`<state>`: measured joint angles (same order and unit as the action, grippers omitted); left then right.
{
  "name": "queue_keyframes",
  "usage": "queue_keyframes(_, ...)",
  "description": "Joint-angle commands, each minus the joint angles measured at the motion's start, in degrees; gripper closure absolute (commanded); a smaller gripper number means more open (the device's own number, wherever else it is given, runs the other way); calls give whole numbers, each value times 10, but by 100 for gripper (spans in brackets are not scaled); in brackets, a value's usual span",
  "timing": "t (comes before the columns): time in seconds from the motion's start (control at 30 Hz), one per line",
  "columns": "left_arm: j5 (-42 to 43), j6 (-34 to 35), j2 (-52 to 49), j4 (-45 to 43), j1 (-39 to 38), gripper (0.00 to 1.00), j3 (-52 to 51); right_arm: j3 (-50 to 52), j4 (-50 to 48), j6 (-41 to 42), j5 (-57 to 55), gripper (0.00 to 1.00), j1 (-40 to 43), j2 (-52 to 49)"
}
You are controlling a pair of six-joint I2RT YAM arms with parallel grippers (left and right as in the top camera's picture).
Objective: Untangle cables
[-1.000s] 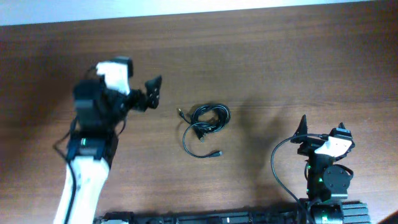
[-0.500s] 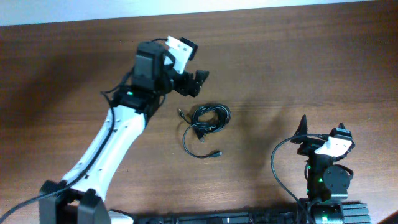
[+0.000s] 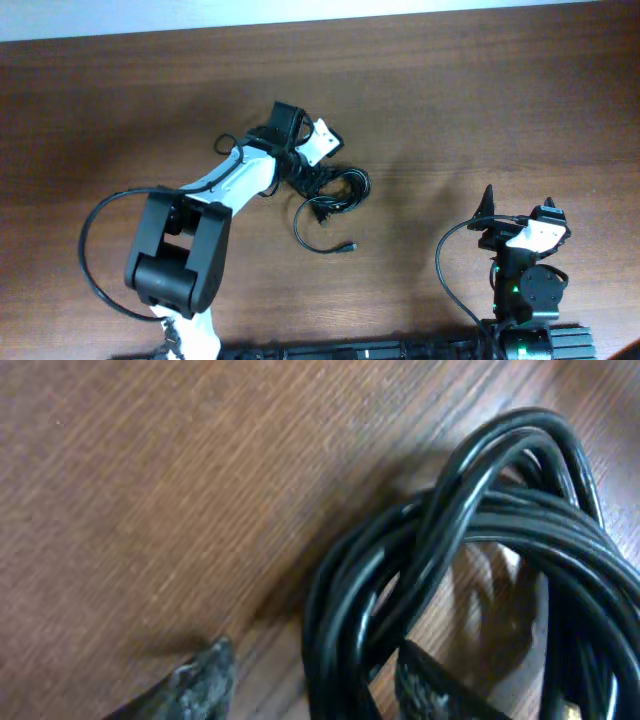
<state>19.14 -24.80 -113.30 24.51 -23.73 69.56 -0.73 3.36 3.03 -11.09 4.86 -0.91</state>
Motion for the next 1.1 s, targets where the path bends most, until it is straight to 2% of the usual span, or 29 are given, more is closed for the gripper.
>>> queue_keyframes(0.0, -27, -6, -10, 3, 0, 72, 6, 4, 3, 3, -1, 1, -3, 4)
queue_keyframes(0.03, -26, -6, -10, 10, 0, 79, 6, 4, 3, 3, -1, 1, -3, 4)
queue_keyframes(0.07, -53, 16, -10, 10, 2, 100, 6, 4, 3, 3, -1, 1, -3, 4)
queue_keyframes(0.1, -102, 61, -8, 3, 2, 100, 8, 4, 3, 3, -1, 1, -3, 4)
queue_keyframes(0.17, -271, 217, 5, 10, 8, 100, 34, 4, 3, 3, -1, 1, -3, 4)
queue_keyframes(0.2, -301, 286, 28, 27, 17, 100, 48, 4, 3, 3, -1, 1, -3, 4)
queue_keyframes(0.3, -299, 491, 119, 77, 47, 100, 50, 4, 3, 3, -1, 1, -3, 4)
queue_keyframes(0.33, -285, 485, 129, 77, 48, 100, 50, 4, 3, 2, -1, 1, -3, 4)
queue_keyframes(0.37, -239, 400, 136, 77, 48, 100, 50, 4, 3, 2, -1, 1, -3, 4)
queue_keyframes(0.4, -149, 269, 141, 82, 48, 100, 50, 4, 3, 3, 1, 1, -3, 4)
queue_keyframes(0.43, -78, 188, 144, 86, 48, 100, 50, 4, 3, 10, 7, 1, -3, 4)
queue_keyframes(0.47, 1, 135, 150, 75, 48, 100, 50, 4, 11, 95, 96, 1, -3, 4)
queue_keyframes(0.5, 62, 102, 153, 58, 48, 100, 50, 4, 6, 226, 193, 1, -3, 2)
queue_keyframes(0.53, 101, 82, 157, 47, 48, 100, 50, 4, -6, 410, 352, 1, -3, -2)
queue_keyframes(0.57, 101, 82, 160, 50, 48, 100, 50, 4, -7, 412, 388, 1, -3, -2)
queue_keyframes(0.63, 117, 65, 165, 61, 48, 100, 50, 3, -17, 377, 374, 1, -3, -2)
queue_keyframes(0.67, 161, 36, 165, 62, 48, 100, 50, -10, -7, 362, 385, 1, -3, -5)
queue_keyframes(0.7, 242, 4, 165, 62, 49, 100, 50, -33, 12, 362, 386, 1, -3, -18)
queue_keyframes(0.73, 272, 5, 165, 60, 53, 100, 50, -70, 44, 362, 393, 1, -3, -50)
queue_keyframes(0.77, 278, 45, 165, 59, 59, 100, 50, -111, 72, 362, 401, 2, -3, -99)
queue_keyframes(0.8, 270, 121, 165, 46, 70, 100, 50, -160, 89, 362, 418, 1, -3, -173)
queue_keyframes(0.87, 181, 328, 165, -1, 89, 100, 50, -232, 70, 362, 532, 2, -3, -304)
queue_keyframes(0.9, 132, 415, 165, -9, 93, 100, 50, -254, 20, 362, 624, 2, -3, -372)
queue_keyframes(0.93, 61, 577, 165, -9, 96, 100, 50, -256, -52, 370, 705, 1, -4, -432)
queue_keyframes(0.97, 33, 669, 165, -9, 96, 100, 50, -256, -122, 379, 772, 1, -12, -497)
queue_keyframes(1.03, 25, 841, 165, -2, 96, 100, 50, -256, -247, 337, 776, 2, -101, -615)
queue_keyframes(1.07, 25, 868, 165, 7, 96, 100, 50, -256, -294, 317, 755, 2, -135, -645)
